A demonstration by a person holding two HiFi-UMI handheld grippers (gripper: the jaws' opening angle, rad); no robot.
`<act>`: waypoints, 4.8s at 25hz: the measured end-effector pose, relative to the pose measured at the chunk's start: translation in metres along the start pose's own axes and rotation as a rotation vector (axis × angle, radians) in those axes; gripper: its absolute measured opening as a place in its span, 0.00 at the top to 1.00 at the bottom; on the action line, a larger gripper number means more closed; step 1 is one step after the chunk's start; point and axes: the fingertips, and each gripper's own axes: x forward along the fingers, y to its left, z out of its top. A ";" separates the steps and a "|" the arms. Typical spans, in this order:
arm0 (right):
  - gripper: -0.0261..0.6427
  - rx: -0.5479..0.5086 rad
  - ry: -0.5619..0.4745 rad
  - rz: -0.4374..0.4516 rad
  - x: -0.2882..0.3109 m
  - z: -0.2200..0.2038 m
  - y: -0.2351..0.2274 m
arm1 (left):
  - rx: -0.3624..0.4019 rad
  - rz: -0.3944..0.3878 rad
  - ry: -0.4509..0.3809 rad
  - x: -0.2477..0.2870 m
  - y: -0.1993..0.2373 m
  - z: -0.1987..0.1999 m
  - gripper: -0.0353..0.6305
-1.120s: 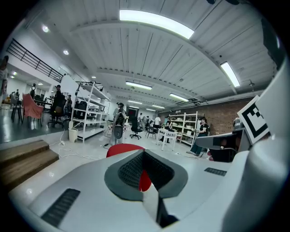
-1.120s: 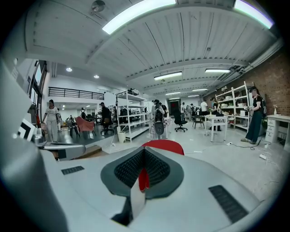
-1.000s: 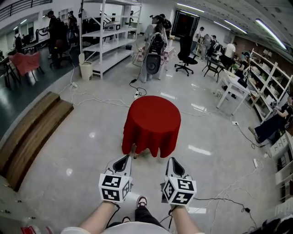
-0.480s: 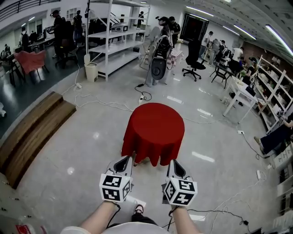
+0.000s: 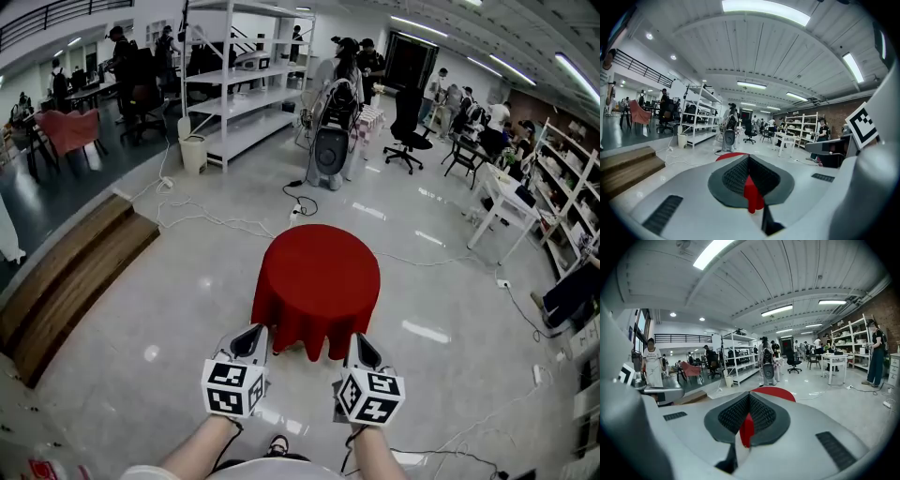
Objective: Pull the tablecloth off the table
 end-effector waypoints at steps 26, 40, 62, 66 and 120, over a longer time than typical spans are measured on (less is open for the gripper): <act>0.92 0.038 0.068 0.031 0.095 0.001 -0.051 | -0.035 0.082 0.029 0.090 0.026 0.003 0.92; 0.92 0.003 0.059 -0.016 0.182 0.042 -0.057 | -0.061 0.036 0.008 0.181 0.071 0.034 0.92; 0.92 0.099 0.037 -0.149 0.315 0.085 -0.093 | -0.004 -0.104 0.061 0.341 0.120 0.077 0.92; 0.92 0.116 0.039 -0.168 0.326 0.085 -0.098 | 0.003 -0.132 0.075 0.364 0.122 0.078 0.92; 0.92 0.068 0.522 0.048 0.393 -0.077 -0.088 | -0.239 0.116 0.463 0.338 0.149 -0.126 0.92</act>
